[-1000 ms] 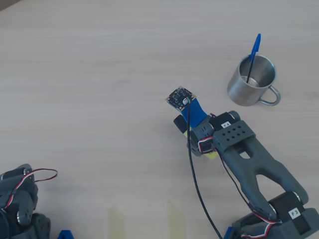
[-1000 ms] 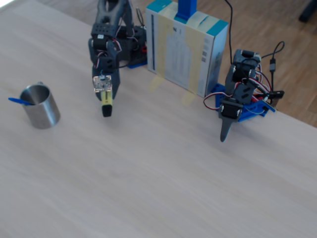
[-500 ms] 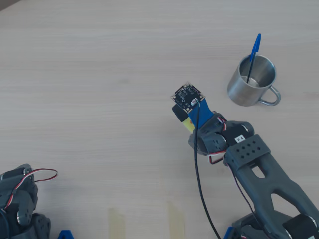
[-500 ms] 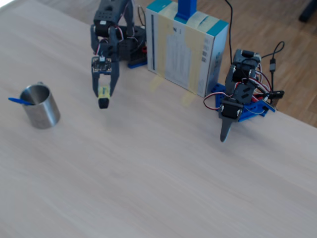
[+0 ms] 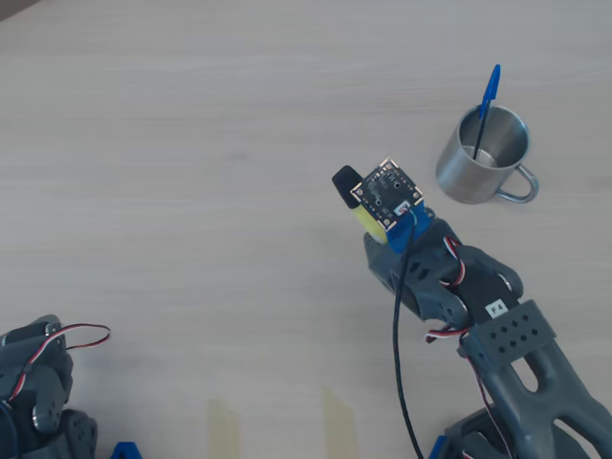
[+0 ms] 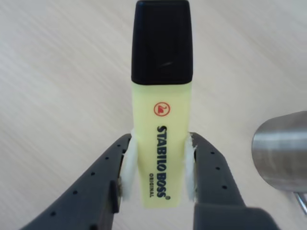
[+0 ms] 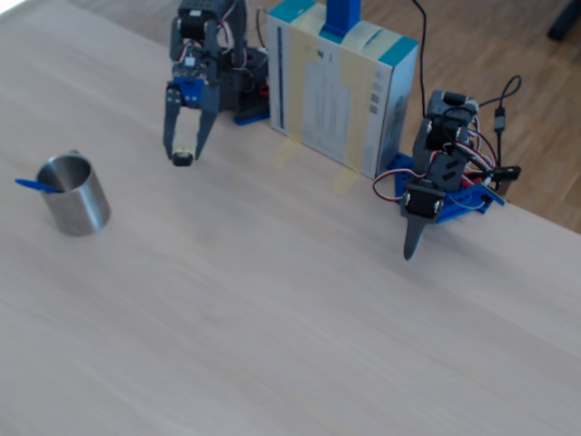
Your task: Grab the yellow pen and put it in the silver cup.
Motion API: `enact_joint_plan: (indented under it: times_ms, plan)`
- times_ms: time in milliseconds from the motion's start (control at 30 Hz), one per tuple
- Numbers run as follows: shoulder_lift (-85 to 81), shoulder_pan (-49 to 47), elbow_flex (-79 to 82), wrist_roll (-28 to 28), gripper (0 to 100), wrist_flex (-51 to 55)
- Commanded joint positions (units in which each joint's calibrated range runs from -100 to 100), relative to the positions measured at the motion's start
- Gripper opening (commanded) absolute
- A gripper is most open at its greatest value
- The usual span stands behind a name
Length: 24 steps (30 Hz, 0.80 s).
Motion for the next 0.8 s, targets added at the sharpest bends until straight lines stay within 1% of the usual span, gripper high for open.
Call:
enact_joint_plan:
  times_ms: [0,300,567,767]
  plan:
    - [-4.43,1.12,-0.42,-0.31,7,-2.10]
    - [-9.67,1.29,-0.15,-0.31,7,-5.36]
    - [-16.65,2.25,9.56,-0.36,7,-23.55]
    - [-21.14,2.43,15.18,-1.09,7,-32.39]
